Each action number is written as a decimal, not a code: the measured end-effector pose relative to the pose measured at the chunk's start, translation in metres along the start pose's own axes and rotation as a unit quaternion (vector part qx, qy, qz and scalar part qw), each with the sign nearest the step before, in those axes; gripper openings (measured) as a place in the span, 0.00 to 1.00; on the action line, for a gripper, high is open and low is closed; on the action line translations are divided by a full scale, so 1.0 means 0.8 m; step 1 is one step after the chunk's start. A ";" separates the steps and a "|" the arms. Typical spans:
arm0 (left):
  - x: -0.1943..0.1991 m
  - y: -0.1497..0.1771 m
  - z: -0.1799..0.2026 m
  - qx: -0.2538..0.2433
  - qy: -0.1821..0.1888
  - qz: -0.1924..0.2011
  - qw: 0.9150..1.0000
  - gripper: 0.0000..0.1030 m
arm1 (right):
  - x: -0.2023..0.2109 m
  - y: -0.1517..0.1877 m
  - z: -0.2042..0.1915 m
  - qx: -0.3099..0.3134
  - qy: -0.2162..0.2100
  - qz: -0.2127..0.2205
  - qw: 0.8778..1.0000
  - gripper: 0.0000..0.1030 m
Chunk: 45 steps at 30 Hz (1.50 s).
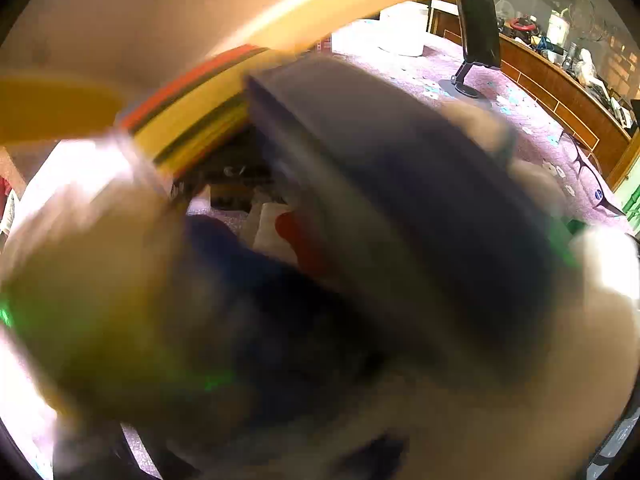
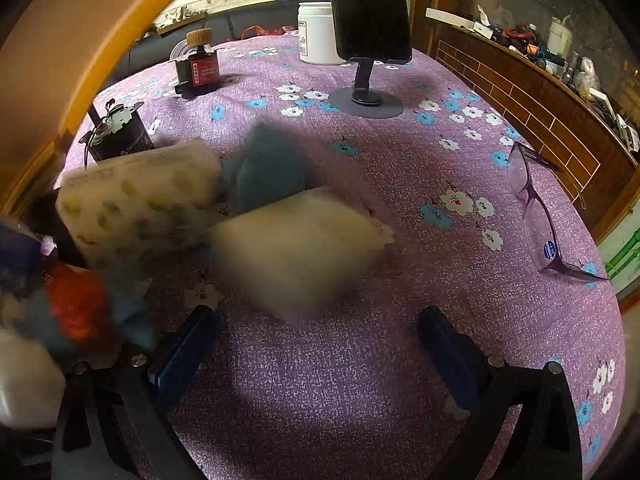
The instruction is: Organize soft objects
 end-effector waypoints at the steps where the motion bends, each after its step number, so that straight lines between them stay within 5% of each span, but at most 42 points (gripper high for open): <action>1: -0.001 0.000 0.000 0.000 0.000 0.000 1.000 1.00 | 0.000 0.000 0.000 0.000 0.000 0.000 1.000 0.99; 45: -0.002 0.003 0.011 -0.001 -0.001 0.001 1.000 1.00 | 0.000 0.000 -0.001 0.003 -0.002 0.000 1.000 0.99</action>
Point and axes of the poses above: each gripper's, at about its wrist camera, not at the fingertips, and x roughly against the way its jaws point, z to its right, y to its underside, the point moved 1 cm from there along -x, roughly the way its jaws point, and after that the axes turned 10 degrees about x, right-handed, at the moved point
